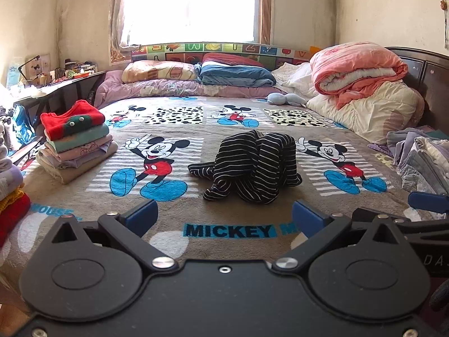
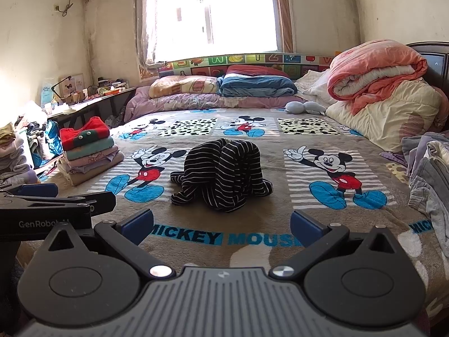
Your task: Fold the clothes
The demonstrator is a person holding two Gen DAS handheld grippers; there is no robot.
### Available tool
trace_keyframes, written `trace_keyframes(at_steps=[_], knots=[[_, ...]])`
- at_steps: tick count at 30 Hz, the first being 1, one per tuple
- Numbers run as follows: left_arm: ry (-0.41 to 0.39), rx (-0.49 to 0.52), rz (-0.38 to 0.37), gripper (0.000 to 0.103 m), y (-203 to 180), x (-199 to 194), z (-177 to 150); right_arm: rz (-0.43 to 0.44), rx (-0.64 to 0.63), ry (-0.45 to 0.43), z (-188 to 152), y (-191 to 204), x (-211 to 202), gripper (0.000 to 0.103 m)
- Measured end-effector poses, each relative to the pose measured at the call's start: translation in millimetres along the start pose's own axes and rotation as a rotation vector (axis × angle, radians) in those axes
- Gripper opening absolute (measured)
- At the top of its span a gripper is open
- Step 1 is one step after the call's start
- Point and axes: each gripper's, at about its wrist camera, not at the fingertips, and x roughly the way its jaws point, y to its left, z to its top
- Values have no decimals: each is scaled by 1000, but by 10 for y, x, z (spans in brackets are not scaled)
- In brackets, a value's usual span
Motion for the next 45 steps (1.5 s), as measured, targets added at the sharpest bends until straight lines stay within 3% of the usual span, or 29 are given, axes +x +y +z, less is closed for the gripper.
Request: trace_keyframes(at_steps=[5,27,45], knots=[[-2,63,31,103,-70,16,-9,10,17,2,-4,-22,-8,103],[-10,51,21,103,-178,-161,69,40,79,-34,38,-161,-162,103],[41,37,6,103,-197,251,69,56,128,31,23,-309,206,103]])
